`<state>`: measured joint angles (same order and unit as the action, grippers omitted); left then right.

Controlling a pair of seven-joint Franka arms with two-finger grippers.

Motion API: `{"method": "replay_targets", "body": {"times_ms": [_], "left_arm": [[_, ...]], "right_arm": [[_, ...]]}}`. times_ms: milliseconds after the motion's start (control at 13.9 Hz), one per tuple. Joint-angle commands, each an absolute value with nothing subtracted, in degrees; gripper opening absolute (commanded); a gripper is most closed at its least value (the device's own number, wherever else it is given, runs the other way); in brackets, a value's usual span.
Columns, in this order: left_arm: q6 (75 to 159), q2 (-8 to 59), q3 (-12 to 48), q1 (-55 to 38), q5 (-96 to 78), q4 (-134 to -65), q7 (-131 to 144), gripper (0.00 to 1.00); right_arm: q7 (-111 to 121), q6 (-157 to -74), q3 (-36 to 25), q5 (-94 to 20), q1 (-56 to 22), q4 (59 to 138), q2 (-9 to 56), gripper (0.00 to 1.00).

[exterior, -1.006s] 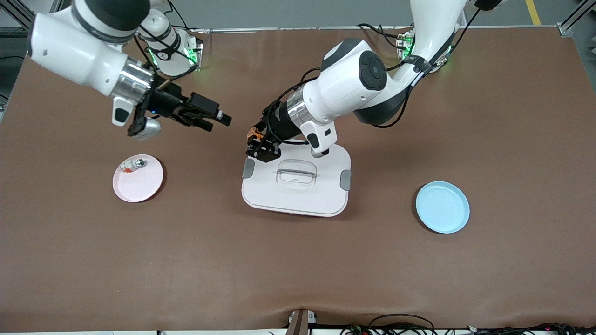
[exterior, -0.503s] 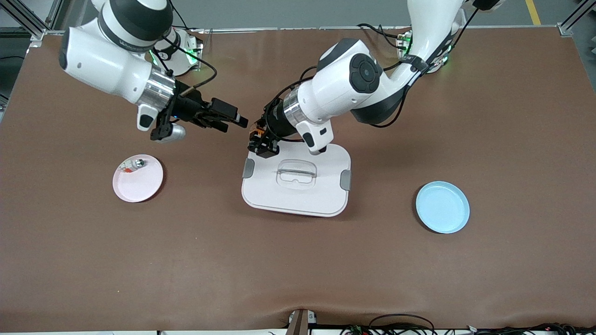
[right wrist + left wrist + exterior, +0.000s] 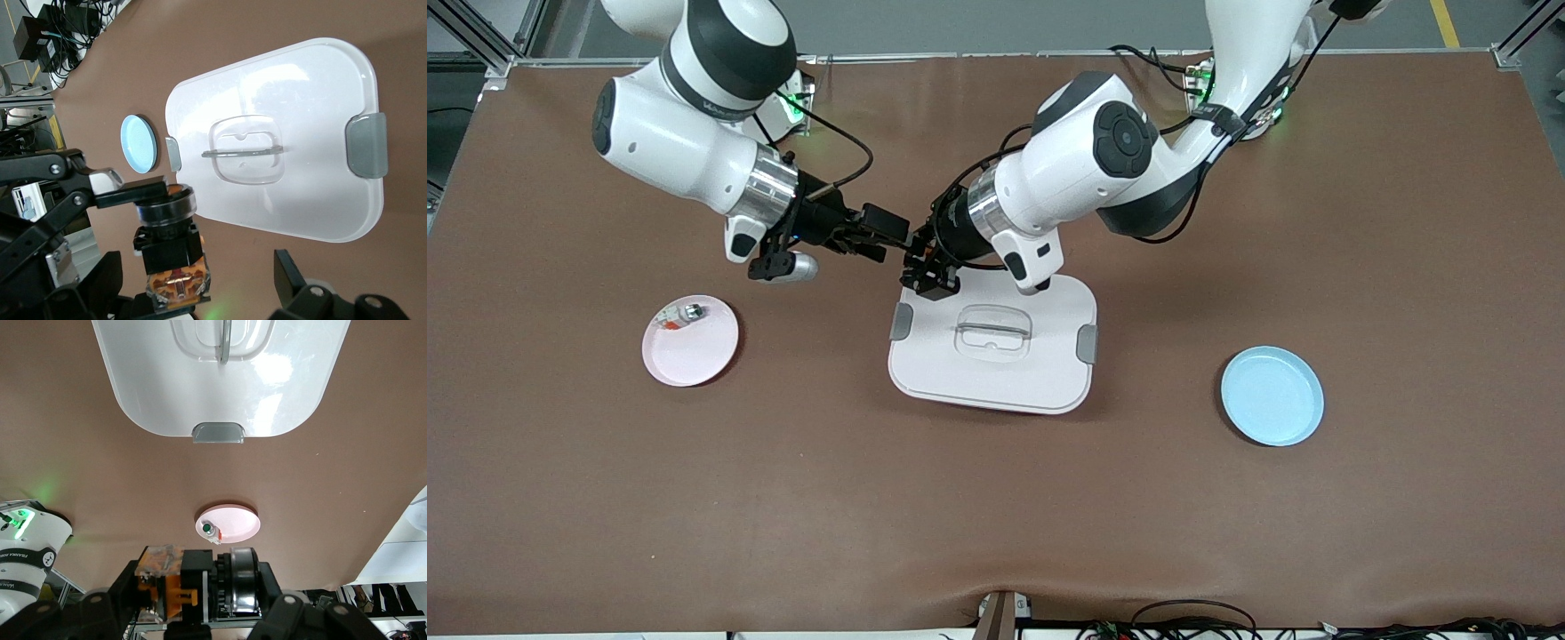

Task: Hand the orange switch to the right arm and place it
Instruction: 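Grasp the switch with the right gripper and open the left gripper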

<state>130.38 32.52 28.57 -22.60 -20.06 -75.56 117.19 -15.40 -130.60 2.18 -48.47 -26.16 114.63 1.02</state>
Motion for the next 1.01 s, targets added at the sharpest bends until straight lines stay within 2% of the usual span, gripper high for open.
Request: {"method": "replay_targets", "body": {"times_ms": [0,503,647,862,934], "left_arm": [[129.29,32.52,27.86,-23.47,-19.95,-74.18,118.39,0.01],[129.29,32.43,27.77,-23.47,-19.95,-74.18,118.39,0.04],[129.29,32.43,27.77,-23.47,-19.95,-74.18,118.39,0.04],[129.29,32.43,27.77,-23.38,-19.95,-74.18,118.39,0.07],[129.29,32.43,27.77,-23.38,-19.95,-74.18,118.39,0.08]], "right_arm": [[-16.35,-130.96,1.58,-49.66,-27.24,113.91,1.23,1.0],[-15.82,-132.63,1.58,-49.66,-28.3,113.73,2.02,1.0],[-15.56,-133.76,1.58,-49.57,-28.56,113.73,2.28,0.81],[-15.29,-134.21,1.58,-49.57,-29.09,113.73,2.64,0.59],[-15.03,-134.21,1.58,-49.57,-29.09,113.64,2.64,0.46]]}}
